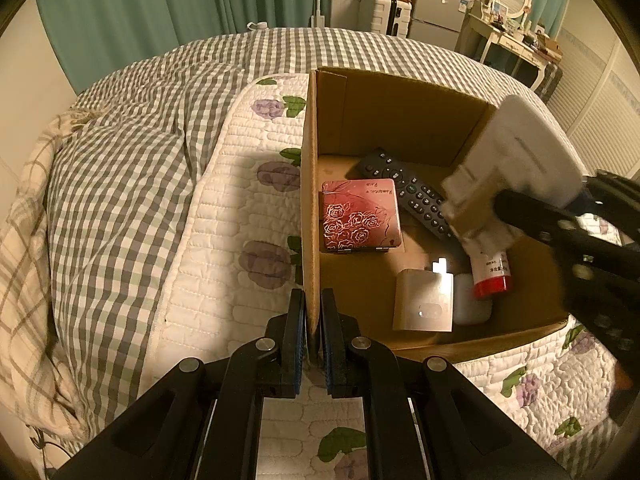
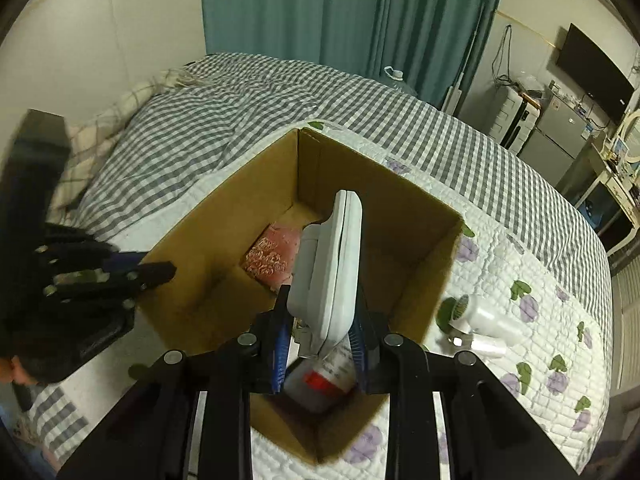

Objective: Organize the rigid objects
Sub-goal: 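Lower the phone stand into the box and open the right tool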

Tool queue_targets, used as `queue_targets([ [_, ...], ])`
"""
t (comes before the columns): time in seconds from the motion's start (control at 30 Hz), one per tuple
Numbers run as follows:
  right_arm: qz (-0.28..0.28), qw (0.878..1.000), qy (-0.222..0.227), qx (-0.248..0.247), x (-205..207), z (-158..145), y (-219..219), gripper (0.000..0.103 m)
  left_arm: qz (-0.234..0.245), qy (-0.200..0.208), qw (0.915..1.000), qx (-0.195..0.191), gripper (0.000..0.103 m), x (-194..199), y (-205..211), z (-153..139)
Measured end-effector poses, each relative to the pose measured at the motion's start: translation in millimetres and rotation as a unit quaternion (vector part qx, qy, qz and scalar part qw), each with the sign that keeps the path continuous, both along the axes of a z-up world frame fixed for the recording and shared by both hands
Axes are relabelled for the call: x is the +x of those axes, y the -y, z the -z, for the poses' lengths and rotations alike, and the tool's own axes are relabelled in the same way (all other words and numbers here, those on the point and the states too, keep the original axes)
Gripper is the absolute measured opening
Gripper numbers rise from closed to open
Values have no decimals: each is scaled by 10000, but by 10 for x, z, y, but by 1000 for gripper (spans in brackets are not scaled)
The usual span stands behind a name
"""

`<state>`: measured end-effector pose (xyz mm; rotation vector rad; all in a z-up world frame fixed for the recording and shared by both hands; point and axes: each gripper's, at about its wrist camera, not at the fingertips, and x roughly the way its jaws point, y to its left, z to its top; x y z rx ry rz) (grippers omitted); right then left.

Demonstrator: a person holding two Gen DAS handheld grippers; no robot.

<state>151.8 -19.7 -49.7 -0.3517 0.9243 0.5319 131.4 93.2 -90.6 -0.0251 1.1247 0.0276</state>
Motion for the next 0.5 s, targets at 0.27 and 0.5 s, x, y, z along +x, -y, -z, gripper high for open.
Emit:
queue_targets([
  [0.27, 59, 9956, 716, -593, -11, 302, -186, 26, -35, 11, 10000, 38, 7, -17, 24, -1],
  [0.5, -394, 9924, 823, -823, -137, 413, -270, 33, -35, 16, 10000, 11, 7, -27, 23, -8],
])
